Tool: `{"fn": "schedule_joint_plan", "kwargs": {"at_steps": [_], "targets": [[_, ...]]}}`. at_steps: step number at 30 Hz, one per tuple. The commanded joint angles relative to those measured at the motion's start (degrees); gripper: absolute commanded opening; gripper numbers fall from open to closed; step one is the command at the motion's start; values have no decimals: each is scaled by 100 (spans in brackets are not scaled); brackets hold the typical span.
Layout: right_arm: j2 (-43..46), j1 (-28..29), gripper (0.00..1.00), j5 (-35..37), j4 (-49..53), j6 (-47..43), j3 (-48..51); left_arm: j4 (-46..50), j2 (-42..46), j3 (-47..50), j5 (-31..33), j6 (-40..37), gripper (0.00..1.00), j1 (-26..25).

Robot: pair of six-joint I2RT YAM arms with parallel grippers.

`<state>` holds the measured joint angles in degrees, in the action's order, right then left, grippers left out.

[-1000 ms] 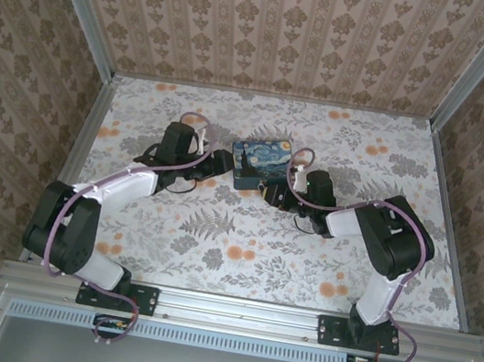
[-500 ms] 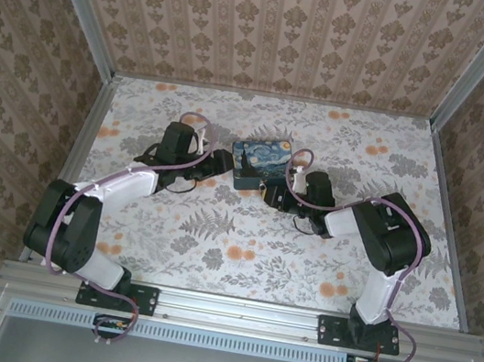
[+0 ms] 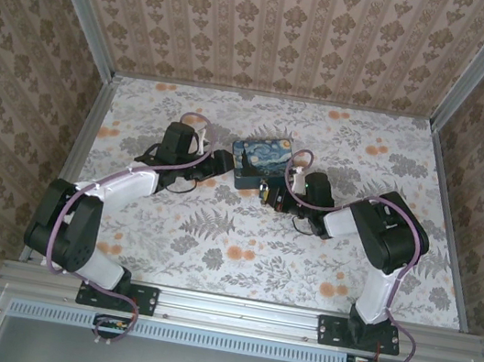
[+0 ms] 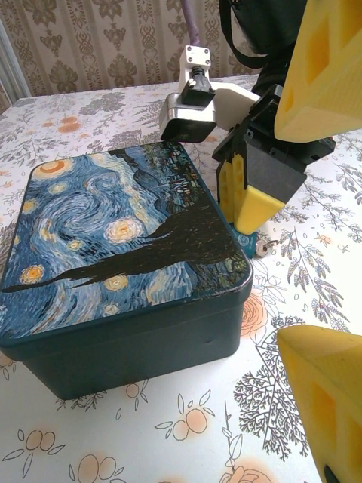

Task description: Unlock the padlock with the key

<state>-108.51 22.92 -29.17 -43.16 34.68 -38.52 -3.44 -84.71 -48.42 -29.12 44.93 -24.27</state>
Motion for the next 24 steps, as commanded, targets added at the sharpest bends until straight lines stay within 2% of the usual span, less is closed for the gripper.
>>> {"fn": "schedule_joint_plan", "kwargs": {"at_steps": [1,4,7,12,15,24], "targets": [[-60,8,6,33,-91,147,116,-21,-72,-157,-45,-157,66,37],[-9,8,0,89,-139,294,165,156,-64,-238,38,-313,66,44],[64,2,0,226,-173,500,252,590,-40,-452,322,-681,66,-53],[97,7,0,347,-380,942,393,1809,-178,-1176,1470,-1664,66,-555],[84,2,0,454,-549,1230,484,2278,-442,-1603,2081,-2007,66,-806],[128,2,0,770,-712,1673,687,2897,-1300,-2427,3056,-2486,66,-1221]]}}
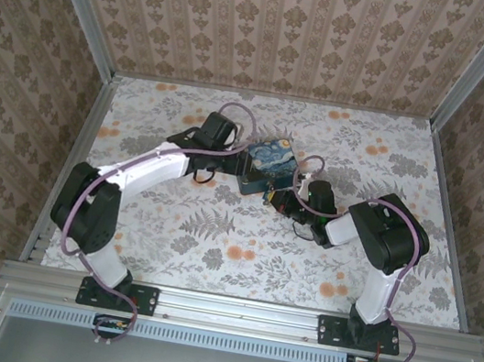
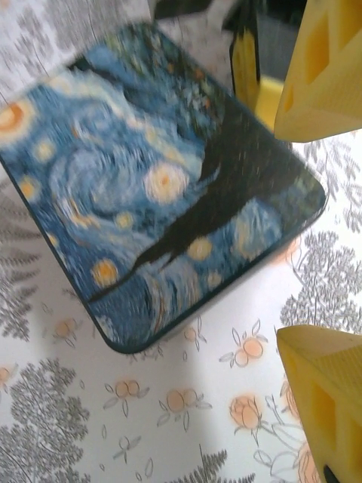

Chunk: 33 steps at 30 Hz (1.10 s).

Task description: Unlock the padlock with the key

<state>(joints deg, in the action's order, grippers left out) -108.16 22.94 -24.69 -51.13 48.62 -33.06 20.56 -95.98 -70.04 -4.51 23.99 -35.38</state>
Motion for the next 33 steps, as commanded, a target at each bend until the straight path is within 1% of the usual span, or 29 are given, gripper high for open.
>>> {"fn": "schedule_joint_plan", "kwargs": {"at_steps": [1,4,17,23,33], "targets": [[97,2,0,345,78,317,148,547,-254,-343,698,-427,66,-156],[109,0,0,394,61,393,177,633,-451,-516,908,-505,66,-262],[116,-2,0,543,-45,644,265,1015,-1150,-1016,1458,-788,67,-579],[157,-17,0,663,-105,794,343,1064,-1247,-968,1629,-839,67,-670],[164,-60,0,980,-494,1553,441,1108,-1315,-817,1882,-950,67,-828]]}}
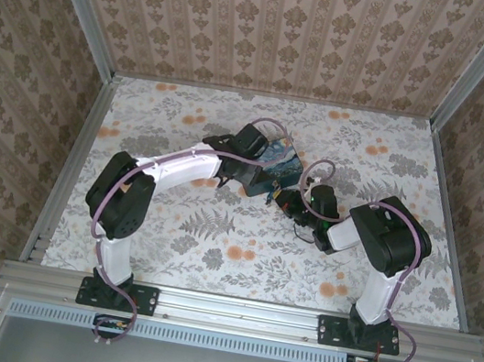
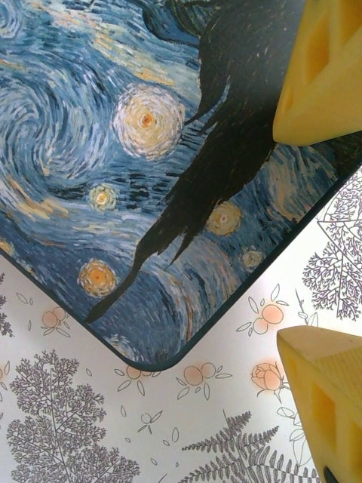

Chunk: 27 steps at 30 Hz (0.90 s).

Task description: Unlock the padlock with the key

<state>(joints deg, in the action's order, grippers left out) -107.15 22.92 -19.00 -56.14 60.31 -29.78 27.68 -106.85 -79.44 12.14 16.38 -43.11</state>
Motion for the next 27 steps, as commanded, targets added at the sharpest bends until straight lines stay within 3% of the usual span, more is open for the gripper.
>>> {"fn": "schedule_joint_plan", "kwargs": {"at_steps": [1,11,27], "targets": [[57,-58,0,424,-11,456,91,401,-231,146,238,-197,66,-65],[-278,-75,0,630,-555,1259,60,424,-345,183,278,-231,65,-150],[-482,-374,0,872,-345,1772,-28,463,-460,226,322,-249,62,-180]]}}
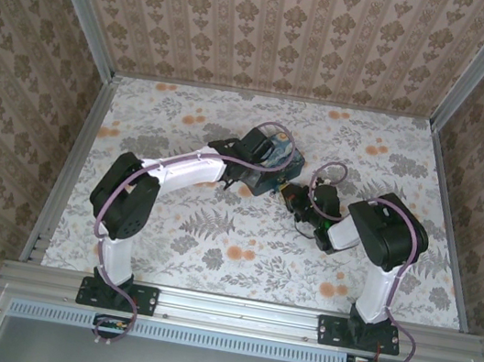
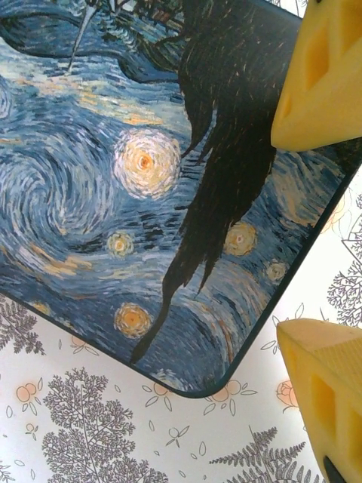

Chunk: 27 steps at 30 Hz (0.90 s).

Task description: Unlock the padlock with the key

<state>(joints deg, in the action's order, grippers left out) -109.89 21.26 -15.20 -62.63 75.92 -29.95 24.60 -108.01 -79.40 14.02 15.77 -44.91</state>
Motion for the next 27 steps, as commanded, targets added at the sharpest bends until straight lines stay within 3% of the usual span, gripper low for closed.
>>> {"fn": "schedule_joint_plan", "kwargs": {"at_steps": [1,11,27], "targets": [[-217,-232,0,489,325,221,-26,787,-353,236,136,-188,61,-9],[8,-401,0,560,1235,54,-405,800,-440,214,57,-208,60,-14],[732,-873,0,91,3974,-1780,-1395,818,-576,167,-62,-221,60,-18]]}}
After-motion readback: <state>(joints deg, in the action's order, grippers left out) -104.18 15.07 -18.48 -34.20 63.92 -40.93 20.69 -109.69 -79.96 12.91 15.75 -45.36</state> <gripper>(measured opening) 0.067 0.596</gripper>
